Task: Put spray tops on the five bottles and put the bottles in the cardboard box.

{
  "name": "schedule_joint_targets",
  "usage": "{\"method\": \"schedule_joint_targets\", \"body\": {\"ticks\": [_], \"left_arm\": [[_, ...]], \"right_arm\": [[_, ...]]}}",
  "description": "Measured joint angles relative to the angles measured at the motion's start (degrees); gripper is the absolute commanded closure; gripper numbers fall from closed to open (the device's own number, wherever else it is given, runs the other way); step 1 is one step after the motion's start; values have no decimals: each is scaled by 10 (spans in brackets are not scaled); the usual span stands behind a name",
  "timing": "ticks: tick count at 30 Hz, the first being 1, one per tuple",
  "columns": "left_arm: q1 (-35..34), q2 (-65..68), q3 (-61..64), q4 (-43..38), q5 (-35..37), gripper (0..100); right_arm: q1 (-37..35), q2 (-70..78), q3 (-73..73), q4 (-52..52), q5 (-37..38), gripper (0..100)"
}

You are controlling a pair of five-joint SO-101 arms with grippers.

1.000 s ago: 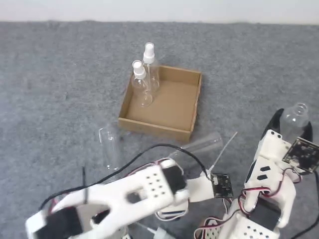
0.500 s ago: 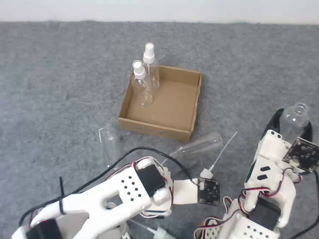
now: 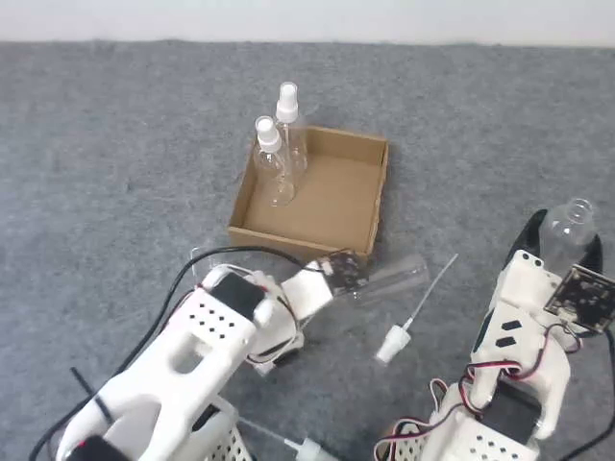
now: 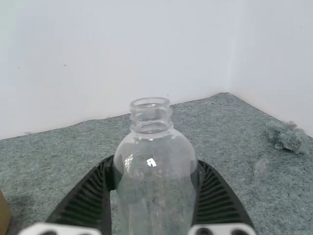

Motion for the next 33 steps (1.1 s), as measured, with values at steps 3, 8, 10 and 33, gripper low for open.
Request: {"method": "schedule_joint_targets", "body": {"ticks": [3, 8, 10, 33], "left_arm": [[-21, 0, 56, -67, 2, 788], [-49, 0, 84, -94, 4, 789], [-81, 0, 84, -94, 3, 790], [-378, -2, -75, -69, 171, 790]], "right_arm": [[0, 0, 0, 0, 0, 961], [0, 0, 0, 0, 0, 961], [0, 0, 0, 0, 0, 961], [-14, 0, 4, 0, 0, 961]]}}
